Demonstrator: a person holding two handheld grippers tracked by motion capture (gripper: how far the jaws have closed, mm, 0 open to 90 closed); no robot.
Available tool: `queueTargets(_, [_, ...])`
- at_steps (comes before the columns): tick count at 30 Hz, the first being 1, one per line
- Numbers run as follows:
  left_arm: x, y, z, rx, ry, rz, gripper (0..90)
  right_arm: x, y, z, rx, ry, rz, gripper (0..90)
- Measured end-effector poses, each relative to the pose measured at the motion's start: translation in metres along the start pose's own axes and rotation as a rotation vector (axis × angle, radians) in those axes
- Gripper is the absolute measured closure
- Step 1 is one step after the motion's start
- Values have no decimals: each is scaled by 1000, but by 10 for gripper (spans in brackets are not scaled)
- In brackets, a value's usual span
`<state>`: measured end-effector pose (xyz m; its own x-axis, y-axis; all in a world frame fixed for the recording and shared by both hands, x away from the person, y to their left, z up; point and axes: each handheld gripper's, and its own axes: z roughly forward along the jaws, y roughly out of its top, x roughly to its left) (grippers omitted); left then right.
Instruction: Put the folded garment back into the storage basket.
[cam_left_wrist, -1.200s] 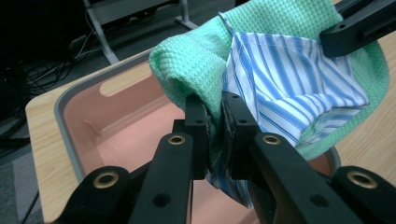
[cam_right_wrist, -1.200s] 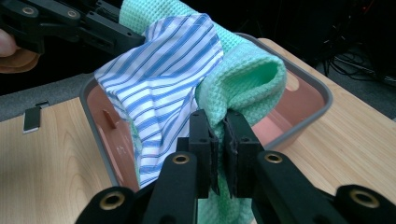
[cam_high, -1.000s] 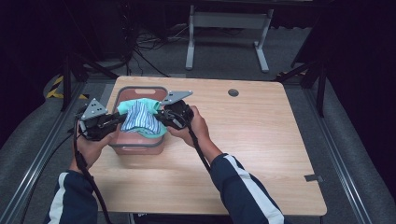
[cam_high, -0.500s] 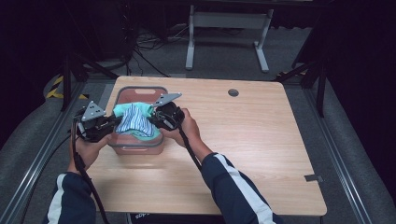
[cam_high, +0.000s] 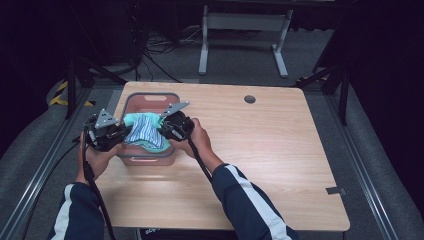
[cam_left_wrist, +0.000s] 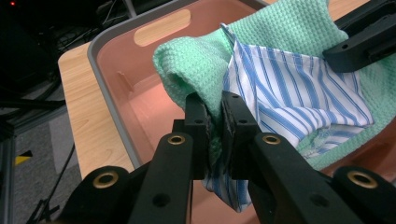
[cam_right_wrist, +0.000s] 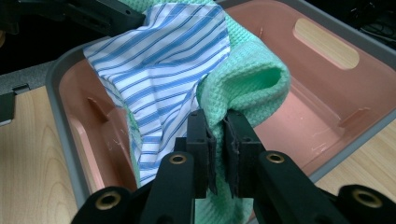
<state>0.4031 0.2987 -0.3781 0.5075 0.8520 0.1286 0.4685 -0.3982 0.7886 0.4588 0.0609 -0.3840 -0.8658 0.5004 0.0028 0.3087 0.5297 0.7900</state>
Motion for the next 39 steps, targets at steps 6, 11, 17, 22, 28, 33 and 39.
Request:
queueTargets(6, [2,-2,5,24,12,-3,768,-1,-2,7,24,-4,5,779])
queueTargets(11, [1,-1,4,7,11,-15,699,-2,-2,6,35,-11,2,754])
queueTargets(17, [-6,2,1,-2,6,8,679,-1,-2,0,35,-19,-6,727])
queueTargets(22, [-18,7,-1,-17,11,14,648,-1,-4,-9,36,-28,-21,703])
queueTargets(28, [-29,14,-4,-55,-5,8,603,-2,-8,-21,52,-50,-55,668])
queueTargets(33, [-44,17,-3,-92,-47,-21,596,-6,-13,-34,57,-75,-66,633])
queueTargets(39, [-77,25,3,-73,-78,72,583,-13,-21,-54,57,-108,-69,597])
